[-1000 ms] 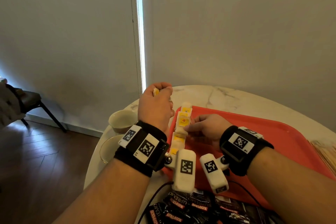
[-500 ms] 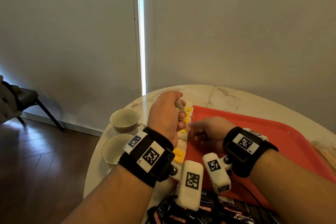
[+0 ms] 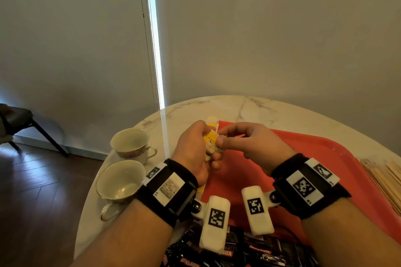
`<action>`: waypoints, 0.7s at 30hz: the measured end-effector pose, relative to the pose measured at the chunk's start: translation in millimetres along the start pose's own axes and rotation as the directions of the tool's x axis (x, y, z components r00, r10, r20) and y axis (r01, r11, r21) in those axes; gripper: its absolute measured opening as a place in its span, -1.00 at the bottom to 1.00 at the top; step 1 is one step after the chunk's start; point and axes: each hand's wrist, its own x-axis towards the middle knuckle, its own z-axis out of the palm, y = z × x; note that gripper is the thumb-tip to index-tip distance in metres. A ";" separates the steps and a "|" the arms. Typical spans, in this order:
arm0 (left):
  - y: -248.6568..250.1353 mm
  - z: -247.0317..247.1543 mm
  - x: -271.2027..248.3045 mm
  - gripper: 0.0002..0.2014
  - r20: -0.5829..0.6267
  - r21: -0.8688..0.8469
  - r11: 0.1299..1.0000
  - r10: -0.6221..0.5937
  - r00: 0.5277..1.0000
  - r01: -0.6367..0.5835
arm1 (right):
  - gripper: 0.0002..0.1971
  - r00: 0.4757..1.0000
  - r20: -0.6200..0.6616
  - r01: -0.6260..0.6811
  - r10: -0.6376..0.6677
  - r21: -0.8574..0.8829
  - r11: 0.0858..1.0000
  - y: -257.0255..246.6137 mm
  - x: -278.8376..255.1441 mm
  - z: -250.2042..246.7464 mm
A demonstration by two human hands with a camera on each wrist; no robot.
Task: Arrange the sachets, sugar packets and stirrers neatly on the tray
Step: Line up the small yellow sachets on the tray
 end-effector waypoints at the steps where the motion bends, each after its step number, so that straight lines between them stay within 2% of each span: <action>1: -0.9 -0.9 0.2 -0.84 -0.010 0.000 1.000 0.012 1.000 -0.012 | -0.82 1.000 0.010 0.000 0.000 -0.032 0.999 1.0 0.8 -0.3; 5: -2.8 -1.3 1.1 -0.69 -0.013 -0.017 0.998 0.058 0.998 -0.058 | -0.83 0.999 0.024 -0.046 0.046 -0.004 0.999 2.6 1.0 -1.8; 8: -1.3 -2.3 1.0 -0.64 -0.014 -0.050 0.995 0.082 0.997 -0.082 | -0.86 0.993 0.030 -0.121 0.117 0.216 0.969 6.6 1.7 -3.3; 10: -0.5 -2.3 0.9 -0.63 -0.024 -0.064 0.993 0.093 0.995 -0.094 | -0.83 0.992 0.052 -0.124 0.113 0.361 0.924 8.5 2.7 -4.0; 12: -1.7 -1.7 1.2 -0.70 -0.024 -0.055 0.990 0.129 0.991 -0.130 | -0.81 0.994 0.051 -0.105 0.092 0.427 0.898 9.3 3.1 -5.2; 15: -4.3 -3.3 2.6 -0.94 -0.014 -0.002 0.979 0.204 0.979 -0.204 | -0.81 0.993 0.080 -0.115 0.085 0.527 0.842 10.1 3.2 -5.7; 18: -5.7 -7.3 5.5 -0.90 -0.040 0.003 0.972 0.236 0.971 -0.236 | -0.80 0.993 0.095 -0.110 0.066 0.604 0.789 10.7 3.0 -4.8; 21: -5.5 -9.9 6.8 -0.91 -0.068 -0.004 0.964 0.263 0.962 -0.264 | -0.76 0.999 0.026 -0.036 0.025 0.664 0.747 10.8 4.2 -4.7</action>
